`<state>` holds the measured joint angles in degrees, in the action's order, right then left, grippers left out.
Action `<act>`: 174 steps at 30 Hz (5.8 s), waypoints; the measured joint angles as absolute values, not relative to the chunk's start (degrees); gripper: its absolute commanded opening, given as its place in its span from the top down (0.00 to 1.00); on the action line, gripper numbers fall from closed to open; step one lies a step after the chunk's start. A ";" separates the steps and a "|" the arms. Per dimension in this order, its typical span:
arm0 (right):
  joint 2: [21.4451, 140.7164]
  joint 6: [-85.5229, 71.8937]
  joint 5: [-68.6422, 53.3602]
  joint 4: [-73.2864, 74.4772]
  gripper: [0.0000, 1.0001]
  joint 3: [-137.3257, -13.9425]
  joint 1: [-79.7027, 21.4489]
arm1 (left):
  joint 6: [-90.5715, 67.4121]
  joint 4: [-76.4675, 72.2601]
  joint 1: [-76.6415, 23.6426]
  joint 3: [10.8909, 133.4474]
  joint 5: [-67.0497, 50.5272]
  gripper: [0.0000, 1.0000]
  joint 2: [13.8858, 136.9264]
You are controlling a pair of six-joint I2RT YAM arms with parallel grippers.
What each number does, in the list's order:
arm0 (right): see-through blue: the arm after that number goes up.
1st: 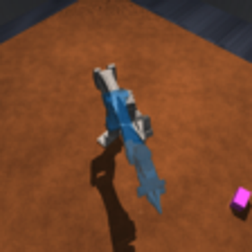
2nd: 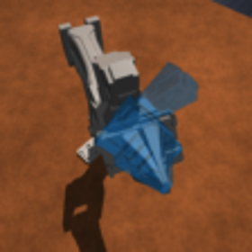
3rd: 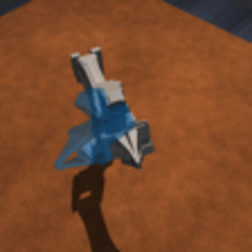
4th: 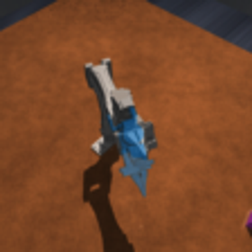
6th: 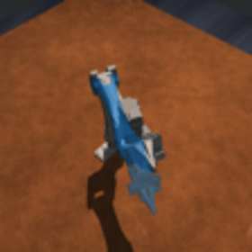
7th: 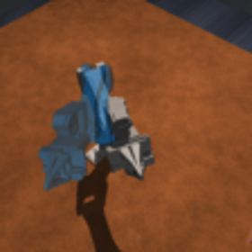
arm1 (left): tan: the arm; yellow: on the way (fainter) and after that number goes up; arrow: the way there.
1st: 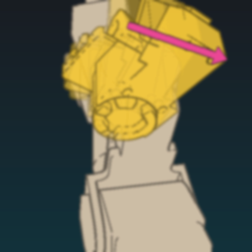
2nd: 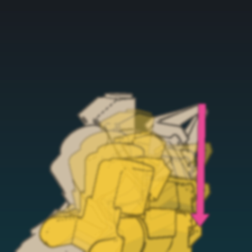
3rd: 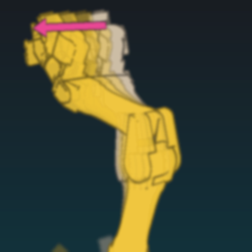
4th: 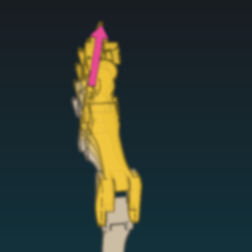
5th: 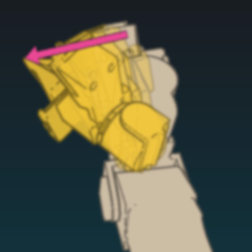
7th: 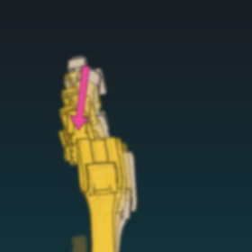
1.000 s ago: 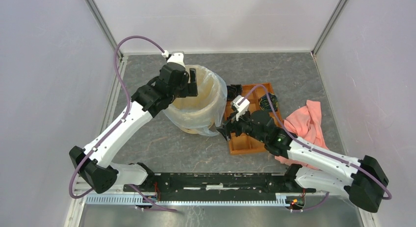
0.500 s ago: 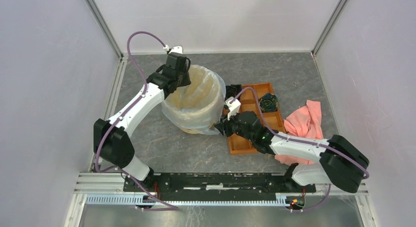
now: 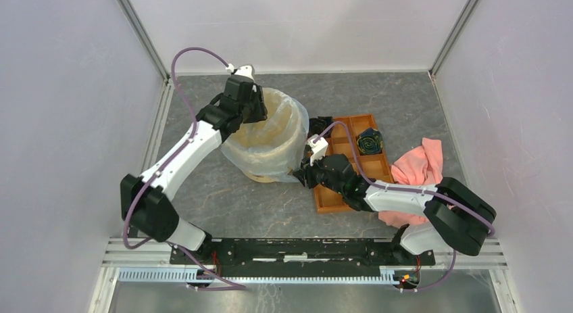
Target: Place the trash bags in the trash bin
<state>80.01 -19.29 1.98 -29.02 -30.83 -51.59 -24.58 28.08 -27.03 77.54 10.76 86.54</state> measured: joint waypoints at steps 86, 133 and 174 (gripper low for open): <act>63.02 -15.64 4.67 -10.61 0.10 -31.73 -51.09 | -33.23 28.08 -31.53 66.83 3.88 0.00 68.23; 106.39 -47.33 -23.55 -38.37 0.51 -63.88 -31.09 | -31.62 37.45 -31.53 68.42 -0.58 0.00 46.00; 56.25 -8.25 -12.93 15.18 0.02 -60.05 -29.89 | -29.95 39.79 -31.53 76.84 9.08 0.00 41.39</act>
